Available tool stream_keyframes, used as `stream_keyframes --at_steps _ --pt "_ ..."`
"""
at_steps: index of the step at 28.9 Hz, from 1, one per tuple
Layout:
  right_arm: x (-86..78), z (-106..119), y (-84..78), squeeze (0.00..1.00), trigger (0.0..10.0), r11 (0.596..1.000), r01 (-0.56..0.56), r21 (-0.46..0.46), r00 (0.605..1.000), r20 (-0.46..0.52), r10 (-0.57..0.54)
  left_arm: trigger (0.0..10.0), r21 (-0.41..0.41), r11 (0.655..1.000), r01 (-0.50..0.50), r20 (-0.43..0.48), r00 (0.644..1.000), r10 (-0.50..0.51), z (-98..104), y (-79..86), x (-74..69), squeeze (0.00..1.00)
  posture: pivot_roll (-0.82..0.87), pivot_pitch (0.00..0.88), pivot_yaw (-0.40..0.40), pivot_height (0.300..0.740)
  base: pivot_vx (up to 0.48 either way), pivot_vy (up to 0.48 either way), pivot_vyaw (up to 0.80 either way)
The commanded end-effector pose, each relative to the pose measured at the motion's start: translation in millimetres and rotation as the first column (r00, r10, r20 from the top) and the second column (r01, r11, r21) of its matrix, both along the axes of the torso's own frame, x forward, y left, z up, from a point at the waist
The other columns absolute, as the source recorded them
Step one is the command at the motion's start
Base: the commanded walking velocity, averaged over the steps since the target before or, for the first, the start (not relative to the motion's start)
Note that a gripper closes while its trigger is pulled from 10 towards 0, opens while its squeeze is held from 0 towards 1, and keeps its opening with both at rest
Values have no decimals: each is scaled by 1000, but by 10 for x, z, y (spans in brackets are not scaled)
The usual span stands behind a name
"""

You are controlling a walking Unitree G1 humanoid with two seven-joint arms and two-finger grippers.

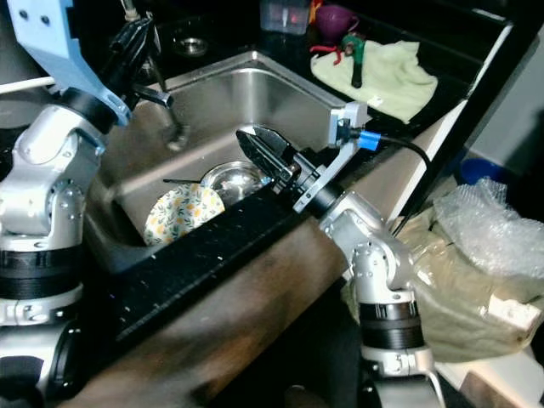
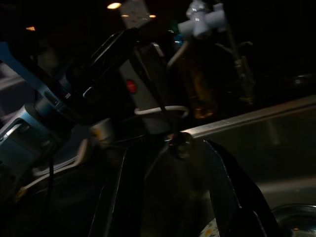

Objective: Kitchen organization

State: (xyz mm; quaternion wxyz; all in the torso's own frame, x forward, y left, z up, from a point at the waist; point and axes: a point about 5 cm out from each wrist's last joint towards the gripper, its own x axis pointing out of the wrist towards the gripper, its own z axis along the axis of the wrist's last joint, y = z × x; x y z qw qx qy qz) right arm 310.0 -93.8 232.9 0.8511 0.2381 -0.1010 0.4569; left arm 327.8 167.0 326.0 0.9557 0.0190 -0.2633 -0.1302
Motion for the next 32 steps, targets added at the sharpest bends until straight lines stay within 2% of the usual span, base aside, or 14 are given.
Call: stream_keyframes --at_steps 1,21,25,28,32 --pt "-7 -3 -38 0 10000 1000 12 2 1000 -1 -12 10000 -8 1000 15 -3 1000 -15 8 -35 -1 0 -14 63 -33 732 0 0 0" --pt "-15 -22 -47 0 10000 1000 14 -11 1000 -7 -14 10000 -8 999 -32 -54 998 31 -81 57 74 0 -22 66 -34 732 0 0 0" --pt "-16 -24 -50 0 10000 1000 14 -11 1000 -8 -14 10000 15 1000 -28 -61 998 29 -100 38 67 0 -21 67 -35 732 0 -385 0" --pt "-20 -27 -47 0 10000 1000 11 -13 1000 -8 -11 10000 -19 998 -61 -56 997 60 -92 88 73 0 -22 68 -35 732 0 0 0" --pt "-22 -30 -39 0 10000 1000 7 -16 1000 -8 -7 10000 -10 996 -85 -62 995 85 -100 147 91 0 -21 68 -36 732 0 0 0"
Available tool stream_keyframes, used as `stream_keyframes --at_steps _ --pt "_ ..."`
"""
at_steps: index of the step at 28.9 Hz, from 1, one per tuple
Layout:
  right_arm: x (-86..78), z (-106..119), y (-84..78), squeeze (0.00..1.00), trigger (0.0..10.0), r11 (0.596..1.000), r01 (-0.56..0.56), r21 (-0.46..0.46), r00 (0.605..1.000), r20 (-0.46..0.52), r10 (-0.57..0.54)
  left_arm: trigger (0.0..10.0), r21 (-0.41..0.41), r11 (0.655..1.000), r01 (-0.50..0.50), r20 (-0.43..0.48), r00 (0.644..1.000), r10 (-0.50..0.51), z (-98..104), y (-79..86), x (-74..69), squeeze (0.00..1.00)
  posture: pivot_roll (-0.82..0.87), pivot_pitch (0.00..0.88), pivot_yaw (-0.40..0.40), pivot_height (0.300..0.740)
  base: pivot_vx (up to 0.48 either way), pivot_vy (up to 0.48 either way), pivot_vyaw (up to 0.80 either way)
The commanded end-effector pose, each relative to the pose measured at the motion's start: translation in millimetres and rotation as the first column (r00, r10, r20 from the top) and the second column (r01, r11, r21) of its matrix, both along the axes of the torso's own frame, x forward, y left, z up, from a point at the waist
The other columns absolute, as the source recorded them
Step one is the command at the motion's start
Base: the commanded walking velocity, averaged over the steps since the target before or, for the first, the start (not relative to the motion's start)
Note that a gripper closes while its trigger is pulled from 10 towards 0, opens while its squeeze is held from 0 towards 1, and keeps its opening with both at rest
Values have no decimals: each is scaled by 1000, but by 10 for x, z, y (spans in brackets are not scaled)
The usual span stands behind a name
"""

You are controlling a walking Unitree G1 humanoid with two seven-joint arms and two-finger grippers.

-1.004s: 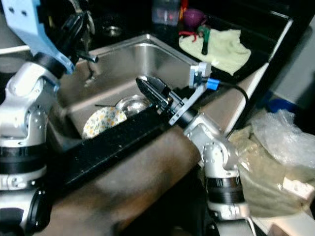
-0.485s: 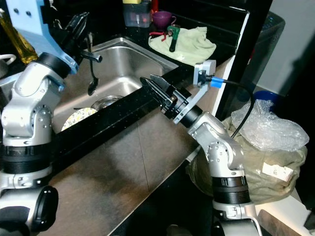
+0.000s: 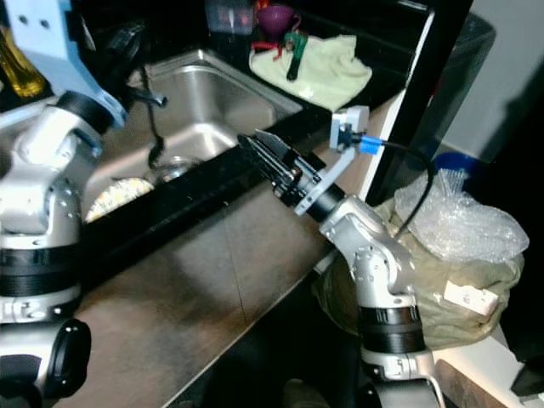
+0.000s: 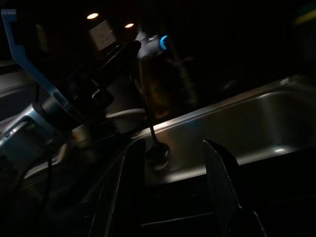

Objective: Kitchen organization

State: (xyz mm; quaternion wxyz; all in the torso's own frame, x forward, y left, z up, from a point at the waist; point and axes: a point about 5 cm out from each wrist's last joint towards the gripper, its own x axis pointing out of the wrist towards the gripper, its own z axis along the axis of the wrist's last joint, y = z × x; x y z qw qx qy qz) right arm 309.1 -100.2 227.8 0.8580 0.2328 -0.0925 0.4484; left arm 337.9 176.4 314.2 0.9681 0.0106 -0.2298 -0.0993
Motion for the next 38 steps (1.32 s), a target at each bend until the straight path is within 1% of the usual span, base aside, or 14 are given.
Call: stream_keyframes --at_steps 1,8,10,23,27,38 --pt "-14 21 28 0 10000 1000 -11 2 1000 7 11 10000 13 999 -31 10 999 31 19 66 -8 0 -20 66 -37 732 0 0 0" --pt "-16 21 38 0 10000 1000 -16 -1 1000 9 16 10000 32 997 -67 3 998 67 27 135 10 0 -19 60 -38 732 0 0 0" --pt "-18 17 42 0 10000 1000 -18 -6 1000 10 18 10000 43 994 -99 -6 995 99 27 194 22 0 -19 59 -38 732 0 0 0" --pt "-21 17 45 0 10000 1000 -20 -6 1000 10 20 10000 49 994 -96 -2 995 96 21 173 27 0 -19 60 -37 732 0 0 0" --pt "-20 17 47 0 10000 1000 -20 -7 1000 9 20 10000 49 993 -111 -19 994 112 -15 210 44 0 -18 63 -38 732 0 0 0" --pt "-25 4 52 0 10000 1000 -21 -13 1000 5 21 10000 54 984 -167 -35 985 169 -29 297 61 0 -21 66 -36 732 0 0 0"
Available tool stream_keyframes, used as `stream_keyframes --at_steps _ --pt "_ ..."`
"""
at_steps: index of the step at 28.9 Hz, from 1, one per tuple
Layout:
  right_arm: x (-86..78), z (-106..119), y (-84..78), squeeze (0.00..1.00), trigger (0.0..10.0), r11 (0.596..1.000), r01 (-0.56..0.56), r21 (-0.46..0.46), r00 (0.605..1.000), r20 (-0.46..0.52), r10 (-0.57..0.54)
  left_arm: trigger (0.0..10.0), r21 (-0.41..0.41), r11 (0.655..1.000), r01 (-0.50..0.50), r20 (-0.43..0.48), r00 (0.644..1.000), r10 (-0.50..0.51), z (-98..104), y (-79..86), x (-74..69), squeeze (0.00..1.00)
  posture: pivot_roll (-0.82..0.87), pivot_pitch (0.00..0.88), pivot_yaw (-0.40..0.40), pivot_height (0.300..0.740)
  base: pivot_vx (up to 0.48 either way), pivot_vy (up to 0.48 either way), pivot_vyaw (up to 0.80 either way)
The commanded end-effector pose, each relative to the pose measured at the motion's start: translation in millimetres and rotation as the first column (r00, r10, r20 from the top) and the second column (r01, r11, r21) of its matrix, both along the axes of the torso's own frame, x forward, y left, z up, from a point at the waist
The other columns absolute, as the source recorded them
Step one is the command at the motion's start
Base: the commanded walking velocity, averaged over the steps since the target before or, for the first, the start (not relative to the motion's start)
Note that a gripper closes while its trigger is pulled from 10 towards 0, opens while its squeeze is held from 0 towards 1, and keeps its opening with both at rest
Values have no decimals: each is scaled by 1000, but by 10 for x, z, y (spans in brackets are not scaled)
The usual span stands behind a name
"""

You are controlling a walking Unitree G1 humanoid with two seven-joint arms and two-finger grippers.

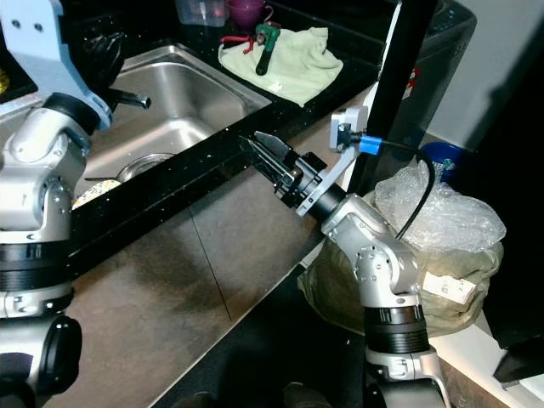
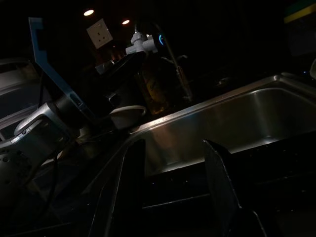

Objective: Kitchen organization

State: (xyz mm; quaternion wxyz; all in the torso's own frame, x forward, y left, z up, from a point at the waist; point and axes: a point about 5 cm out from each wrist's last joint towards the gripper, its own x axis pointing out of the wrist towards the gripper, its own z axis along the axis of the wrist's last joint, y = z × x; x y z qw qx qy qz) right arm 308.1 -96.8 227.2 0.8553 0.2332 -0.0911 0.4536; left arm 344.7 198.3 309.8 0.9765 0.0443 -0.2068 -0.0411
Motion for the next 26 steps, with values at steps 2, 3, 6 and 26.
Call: stream_keyframes --at_steps 2,3,6,26 --pt "-22 0 29 0 10000 1000 -16 -24 1000 6 16 10000 3 998 -67 -11 998 67 -8 112 -4 0 -21 68 -37 732 0 0 0" --pt "-26 -3 33 0 10000 999 -19 -28 1000 6 19 10000 2 997 -80 -16 997 80 -17 127 -4 0 -21 68 -37 732 0 0 0" --pt "-32 -12 39 0 10000 999 -21 -34 1000 7 21 10000 3 995 -102 -12 995 102 -18 152 -17 0 -21 69 -39 732 0 0 0" --pt "-51 -62 94 0 10000 994 -91 -67 995 29 93 10000 -62 979 -197 -1 980 197 -183 61 -395 0 20 70 -48 732 0 0 560"
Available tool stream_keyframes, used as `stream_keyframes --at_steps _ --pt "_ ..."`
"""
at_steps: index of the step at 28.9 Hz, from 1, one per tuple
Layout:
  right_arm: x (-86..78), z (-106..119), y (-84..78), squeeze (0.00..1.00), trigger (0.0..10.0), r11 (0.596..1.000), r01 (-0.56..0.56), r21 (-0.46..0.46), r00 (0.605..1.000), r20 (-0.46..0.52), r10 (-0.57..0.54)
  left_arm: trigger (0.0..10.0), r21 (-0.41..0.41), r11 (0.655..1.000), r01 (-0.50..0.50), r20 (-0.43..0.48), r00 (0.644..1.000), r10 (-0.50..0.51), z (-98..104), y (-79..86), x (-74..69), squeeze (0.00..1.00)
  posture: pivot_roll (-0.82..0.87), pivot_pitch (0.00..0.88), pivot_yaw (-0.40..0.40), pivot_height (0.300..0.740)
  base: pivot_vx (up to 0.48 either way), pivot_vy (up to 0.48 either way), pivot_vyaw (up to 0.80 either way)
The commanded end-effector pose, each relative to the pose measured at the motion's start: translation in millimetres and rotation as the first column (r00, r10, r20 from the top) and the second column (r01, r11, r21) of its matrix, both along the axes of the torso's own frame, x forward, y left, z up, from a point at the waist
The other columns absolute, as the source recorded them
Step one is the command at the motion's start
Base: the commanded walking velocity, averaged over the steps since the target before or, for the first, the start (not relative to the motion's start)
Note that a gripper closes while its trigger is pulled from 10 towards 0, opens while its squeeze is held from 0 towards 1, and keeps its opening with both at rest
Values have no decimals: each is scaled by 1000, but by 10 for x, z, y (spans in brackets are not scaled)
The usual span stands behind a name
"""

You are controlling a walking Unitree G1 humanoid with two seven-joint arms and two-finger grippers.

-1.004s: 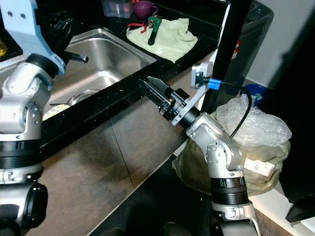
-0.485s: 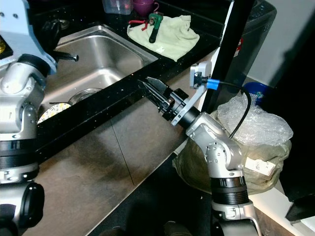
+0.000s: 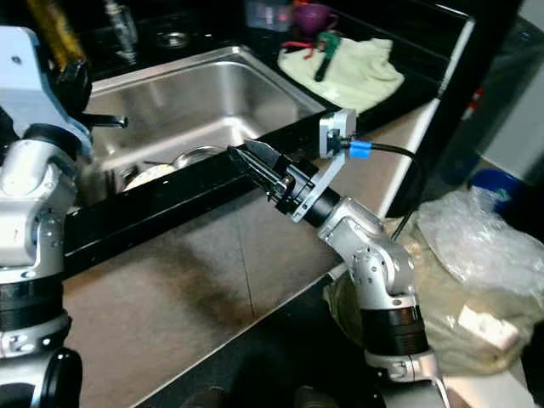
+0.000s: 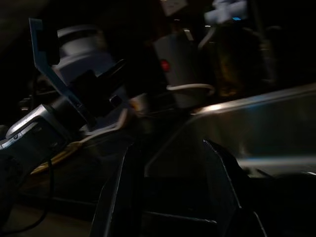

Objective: Kitchen organization

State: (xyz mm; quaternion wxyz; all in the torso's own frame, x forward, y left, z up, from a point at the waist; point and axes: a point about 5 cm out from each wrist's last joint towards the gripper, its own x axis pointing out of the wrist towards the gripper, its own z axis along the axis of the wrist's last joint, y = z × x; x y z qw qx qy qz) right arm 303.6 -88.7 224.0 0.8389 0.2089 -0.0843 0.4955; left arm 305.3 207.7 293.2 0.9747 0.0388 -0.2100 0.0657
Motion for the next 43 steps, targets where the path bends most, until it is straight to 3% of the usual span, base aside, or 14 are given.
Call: stream_keyframes --at_steps 1,12,18,22,29,38,43 --pt "-3 -31 25 0 10000 1000 -14 -21 1000 2 14 10000 -13 1000 0 -19 1000 0 -53 -31 -34 0 25 69 -49 732 0 0 800" --pt "11 -22 51 0 10000 999 -34 -20 999 11 35 10000 -27 999 -36 -61 998 35 -188 -43 -197 0 36 71 -55 732 0 0 800" --pt "1 -30 53 0 10000 999 -45 -21 999 16 46 10000 -16 1000 -10 -67 998 9 -195 -144 -237 0 35 66 -53 732 0 0 800" --pt "-2 -42 46 0 10000 999 -43 -24 999 18 43 10000 -13 989 148 -46 988 -148 -169 -396 -273 0 36 59 -51 732 0 0 800" --pt "43 -66 18 0 10000 1000 0 -28 1000 6 0 10000 -20 962 274 -63 959 -275 -234 -573 -348 0 36 51 -46 732 0 0 800" --pt "52 -108 8 0 10000 1000 6 -23 1000 -10 -6 10000 -80 945 316 -118 939 -324 -431 -664 -469 0 38 57 -45 732 0 0 800" --pt "-61 -233 98 0 10000 1000 -30 4 998 -54 30 10000 -101 938 333 -171 923 -346 -619 -788 -653 0 40 70 -44 732 0 0 800"
